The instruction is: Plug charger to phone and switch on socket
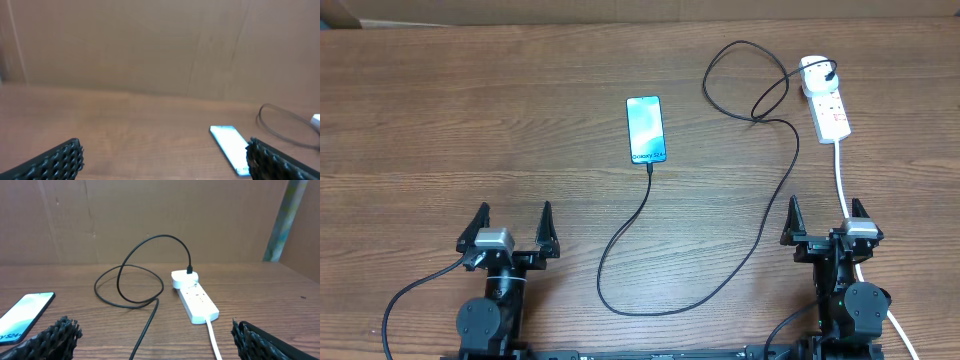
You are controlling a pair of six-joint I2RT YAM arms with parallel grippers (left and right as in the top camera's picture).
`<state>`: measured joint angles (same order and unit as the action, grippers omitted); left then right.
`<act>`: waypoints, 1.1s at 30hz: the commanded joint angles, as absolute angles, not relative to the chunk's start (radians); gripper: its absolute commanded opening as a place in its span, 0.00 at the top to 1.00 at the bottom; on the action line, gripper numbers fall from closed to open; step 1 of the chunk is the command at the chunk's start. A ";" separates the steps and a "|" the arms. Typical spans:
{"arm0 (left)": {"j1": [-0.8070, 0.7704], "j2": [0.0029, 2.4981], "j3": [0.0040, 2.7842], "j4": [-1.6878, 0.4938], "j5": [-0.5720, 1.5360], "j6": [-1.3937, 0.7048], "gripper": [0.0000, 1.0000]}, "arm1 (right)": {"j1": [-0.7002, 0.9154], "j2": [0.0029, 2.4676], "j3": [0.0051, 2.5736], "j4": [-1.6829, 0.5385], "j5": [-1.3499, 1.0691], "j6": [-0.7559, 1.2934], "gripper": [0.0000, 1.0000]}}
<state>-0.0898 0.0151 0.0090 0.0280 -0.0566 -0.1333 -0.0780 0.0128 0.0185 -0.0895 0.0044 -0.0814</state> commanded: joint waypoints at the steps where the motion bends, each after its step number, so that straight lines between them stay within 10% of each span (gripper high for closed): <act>1: -0.083 0.003 0.004 -0.036 -0.111 -0.226 0.01 | -0.080 0.003 0.008 -0.084 0.006 -0.076 0.00; 33: -0.083 0.003 0.004 -0.070 -0.084 -0.183 0.00 | -0.080 0.003 0.008 -0.084 0.006 -0.076 0.00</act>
<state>-0.0898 0.0151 0.0086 -0.0685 -0.0978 -0.2104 -0.0780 0.0128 0.0185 -0.0898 0.0044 -0.0814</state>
